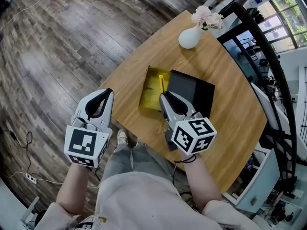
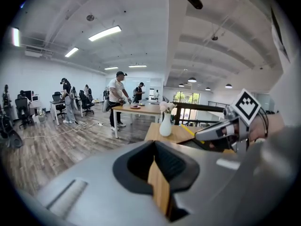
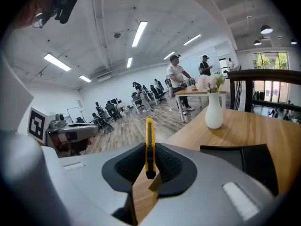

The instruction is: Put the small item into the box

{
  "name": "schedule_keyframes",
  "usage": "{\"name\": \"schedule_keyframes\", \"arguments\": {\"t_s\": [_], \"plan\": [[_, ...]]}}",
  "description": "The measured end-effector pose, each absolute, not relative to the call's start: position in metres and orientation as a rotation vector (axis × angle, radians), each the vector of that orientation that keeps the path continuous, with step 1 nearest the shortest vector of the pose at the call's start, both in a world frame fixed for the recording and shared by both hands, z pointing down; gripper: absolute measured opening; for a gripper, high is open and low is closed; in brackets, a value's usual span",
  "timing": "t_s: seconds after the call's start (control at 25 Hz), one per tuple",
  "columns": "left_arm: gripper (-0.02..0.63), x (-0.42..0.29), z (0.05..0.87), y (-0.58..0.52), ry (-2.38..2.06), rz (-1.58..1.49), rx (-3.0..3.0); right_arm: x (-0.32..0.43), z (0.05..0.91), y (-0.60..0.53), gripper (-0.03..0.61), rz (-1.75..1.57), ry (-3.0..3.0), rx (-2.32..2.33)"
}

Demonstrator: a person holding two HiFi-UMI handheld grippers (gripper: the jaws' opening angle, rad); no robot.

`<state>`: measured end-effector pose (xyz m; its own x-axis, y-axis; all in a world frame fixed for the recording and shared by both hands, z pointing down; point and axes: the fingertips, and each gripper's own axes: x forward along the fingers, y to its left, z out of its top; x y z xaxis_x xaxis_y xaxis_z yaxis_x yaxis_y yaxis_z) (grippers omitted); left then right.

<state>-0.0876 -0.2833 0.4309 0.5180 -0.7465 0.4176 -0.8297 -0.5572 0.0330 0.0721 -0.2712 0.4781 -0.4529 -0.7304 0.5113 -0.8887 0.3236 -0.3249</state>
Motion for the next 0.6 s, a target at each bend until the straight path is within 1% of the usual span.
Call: {"name": "schedule_keyframes", "arguments": {"t_s": [0.6], "plan": [[0.002,-0.083,0.544,-0.318,-1.219,0.647,2.442,0.068,0.615,-0.304,0.063,1.022,-2.102,1.401]]}}
